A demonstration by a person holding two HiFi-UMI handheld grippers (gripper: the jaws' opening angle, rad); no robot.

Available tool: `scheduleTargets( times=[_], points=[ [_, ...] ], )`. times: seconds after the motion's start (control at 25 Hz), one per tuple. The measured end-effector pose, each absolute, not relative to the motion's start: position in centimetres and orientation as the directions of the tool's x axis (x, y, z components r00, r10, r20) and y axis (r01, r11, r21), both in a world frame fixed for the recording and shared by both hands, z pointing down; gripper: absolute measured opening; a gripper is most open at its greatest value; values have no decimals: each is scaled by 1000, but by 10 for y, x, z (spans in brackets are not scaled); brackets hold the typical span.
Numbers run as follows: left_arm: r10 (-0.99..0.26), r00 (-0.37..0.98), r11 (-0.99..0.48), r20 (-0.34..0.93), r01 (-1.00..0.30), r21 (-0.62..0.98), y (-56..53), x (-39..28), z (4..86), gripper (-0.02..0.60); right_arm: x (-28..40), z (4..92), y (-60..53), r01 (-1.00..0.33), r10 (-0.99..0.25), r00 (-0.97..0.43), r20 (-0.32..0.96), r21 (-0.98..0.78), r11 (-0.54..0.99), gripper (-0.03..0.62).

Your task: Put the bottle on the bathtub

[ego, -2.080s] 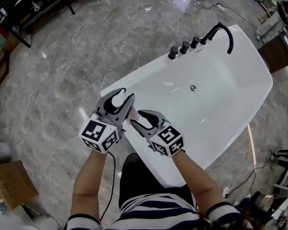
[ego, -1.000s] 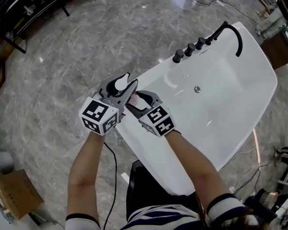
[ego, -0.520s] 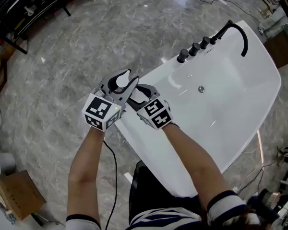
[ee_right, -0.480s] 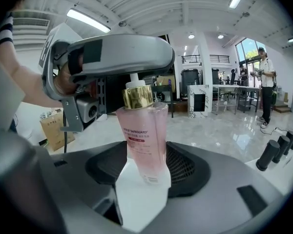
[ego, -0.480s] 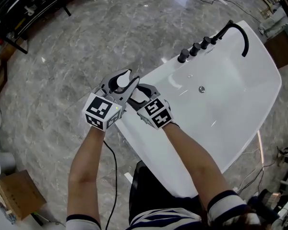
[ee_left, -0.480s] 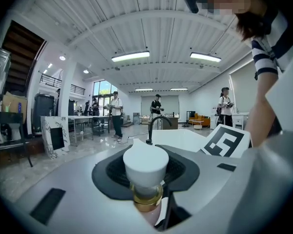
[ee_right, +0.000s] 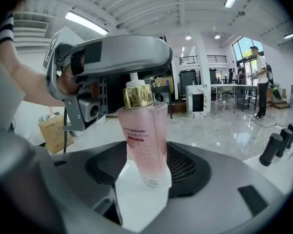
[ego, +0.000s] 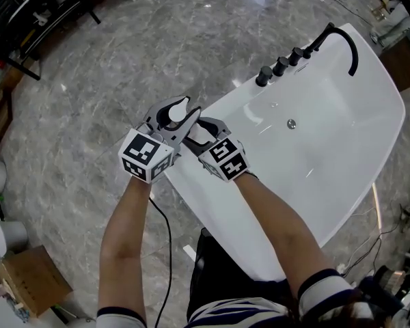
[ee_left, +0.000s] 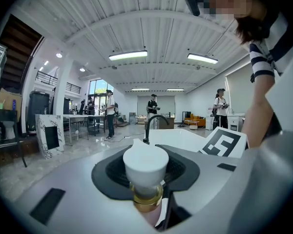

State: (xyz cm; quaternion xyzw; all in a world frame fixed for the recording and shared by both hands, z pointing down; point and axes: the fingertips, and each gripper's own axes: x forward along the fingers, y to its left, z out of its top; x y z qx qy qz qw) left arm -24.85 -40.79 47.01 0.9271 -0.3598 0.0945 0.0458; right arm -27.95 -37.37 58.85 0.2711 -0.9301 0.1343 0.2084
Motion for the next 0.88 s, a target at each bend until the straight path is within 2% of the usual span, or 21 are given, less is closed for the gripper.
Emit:
scheduleTargets(
  times=[0.6,0.88],
  points=[
    [-688,704,-704,175,-706,70,-425,-254,472,144,-277,592,-380,-588,-460,-760,460,-185,787,255],
    [-702,690,-682,177,-722,113,-429,-256,477,177,-274,591,-377,-584,-455,-766,455,-195,788,253]
  ],
)
